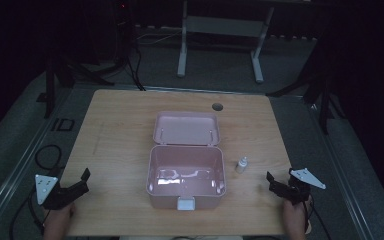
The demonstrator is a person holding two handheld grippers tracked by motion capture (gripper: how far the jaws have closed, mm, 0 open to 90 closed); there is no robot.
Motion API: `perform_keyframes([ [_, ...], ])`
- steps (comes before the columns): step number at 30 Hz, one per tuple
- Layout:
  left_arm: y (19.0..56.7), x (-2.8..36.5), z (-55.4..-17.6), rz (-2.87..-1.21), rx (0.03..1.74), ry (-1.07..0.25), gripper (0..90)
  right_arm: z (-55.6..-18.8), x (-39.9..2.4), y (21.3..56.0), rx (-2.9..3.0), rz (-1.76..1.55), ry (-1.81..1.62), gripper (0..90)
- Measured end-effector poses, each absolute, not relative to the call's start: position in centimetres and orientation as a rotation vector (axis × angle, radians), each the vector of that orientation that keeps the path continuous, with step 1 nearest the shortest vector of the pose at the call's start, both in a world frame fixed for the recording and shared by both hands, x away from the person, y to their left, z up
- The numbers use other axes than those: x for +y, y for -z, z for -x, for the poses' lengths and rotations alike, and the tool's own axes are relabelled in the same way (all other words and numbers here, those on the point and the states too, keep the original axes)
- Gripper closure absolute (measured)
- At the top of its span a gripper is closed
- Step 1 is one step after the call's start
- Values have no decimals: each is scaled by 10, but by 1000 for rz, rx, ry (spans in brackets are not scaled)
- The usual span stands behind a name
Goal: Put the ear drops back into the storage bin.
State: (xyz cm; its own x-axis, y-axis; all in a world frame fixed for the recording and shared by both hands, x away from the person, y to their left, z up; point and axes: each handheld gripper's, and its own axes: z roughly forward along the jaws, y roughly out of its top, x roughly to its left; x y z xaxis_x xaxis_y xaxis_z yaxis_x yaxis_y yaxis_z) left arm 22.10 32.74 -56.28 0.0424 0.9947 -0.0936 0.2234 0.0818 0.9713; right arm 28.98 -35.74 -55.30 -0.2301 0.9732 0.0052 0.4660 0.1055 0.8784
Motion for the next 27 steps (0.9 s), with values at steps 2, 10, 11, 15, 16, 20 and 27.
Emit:
perform_keyframes([
  [2, 563, 327, -221, -1329, 1370, -991, 5, -290, -357, 553, 1782, -1407, -1055, 95],
  [10, 563, 328, -221, -1327, 1369, -986, 5, -298, -353, 554, 1979, -1375, -1028, 95],
  [11, 563, 328, -221, -1327, 1370, -987, 5, -299, -352, 554, 2033, -1367, -1025, 95],
  [15, 563, 327, -221, -1328, 1370, -989, 5, -302, -349, 553, 2129, -1355, -990, 95],
  [16, 563, 327, -221, -1329, 1370, -988, 5, -303, -349, 553, 2160, -1352, -976, 95],
  [20, 563, 327, -221, -1328, 1370, -989, 5, -306, -346, 550, 2266, -1320, -889, 95],
  [27, 563, 327, -221, -1327, 1368, -988, 5, -312, -343, 537, 2457, -1286, -702, 95],
])
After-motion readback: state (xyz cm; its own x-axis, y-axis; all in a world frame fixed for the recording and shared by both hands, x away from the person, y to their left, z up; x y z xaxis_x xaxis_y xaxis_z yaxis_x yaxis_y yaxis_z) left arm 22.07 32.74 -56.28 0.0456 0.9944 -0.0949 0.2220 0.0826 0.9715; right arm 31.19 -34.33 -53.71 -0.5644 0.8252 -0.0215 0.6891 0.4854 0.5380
